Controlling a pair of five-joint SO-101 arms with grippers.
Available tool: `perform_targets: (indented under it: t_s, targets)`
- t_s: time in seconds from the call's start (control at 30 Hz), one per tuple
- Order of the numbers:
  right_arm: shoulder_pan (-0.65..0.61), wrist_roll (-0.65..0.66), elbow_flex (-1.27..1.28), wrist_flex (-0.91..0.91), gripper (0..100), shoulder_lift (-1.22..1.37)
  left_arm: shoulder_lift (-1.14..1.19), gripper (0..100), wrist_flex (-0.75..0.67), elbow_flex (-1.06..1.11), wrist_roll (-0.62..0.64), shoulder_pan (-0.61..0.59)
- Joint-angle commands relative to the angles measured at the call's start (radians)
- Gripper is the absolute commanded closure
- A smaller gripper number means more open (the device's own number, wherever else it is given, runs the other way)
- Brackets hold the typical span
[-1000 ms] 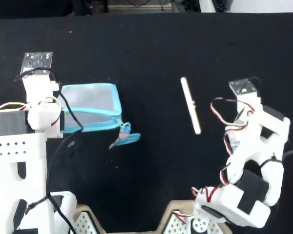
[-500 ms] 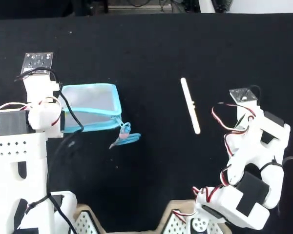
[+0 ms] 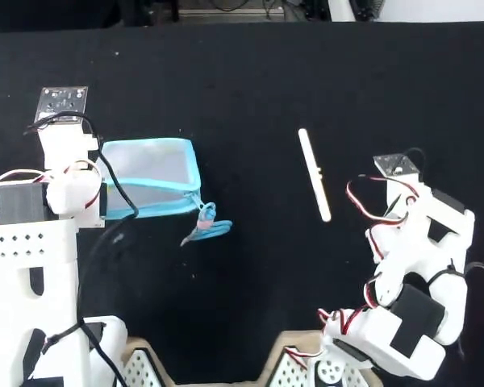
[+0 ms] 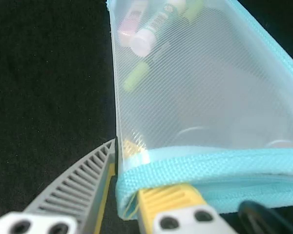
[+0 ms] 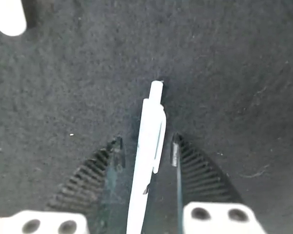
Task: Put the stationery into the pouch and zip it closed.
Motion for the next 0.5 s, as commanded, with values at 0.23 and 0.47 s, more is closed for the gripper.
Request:
perform_targets:
  t_s: [0.23, 0.47]
  targets:
    - [-0.006, 0.008, 0.048, -0.091, 84.3, -0.039, 0.002, 97, 0.006, 0.019, 0.008, -0.005]
    - [-0.002, 0.008, 0.107, -0.232, 86.9, -0.048, 0.002, 97, 0.005, 0.019, 0.008, -0.005]
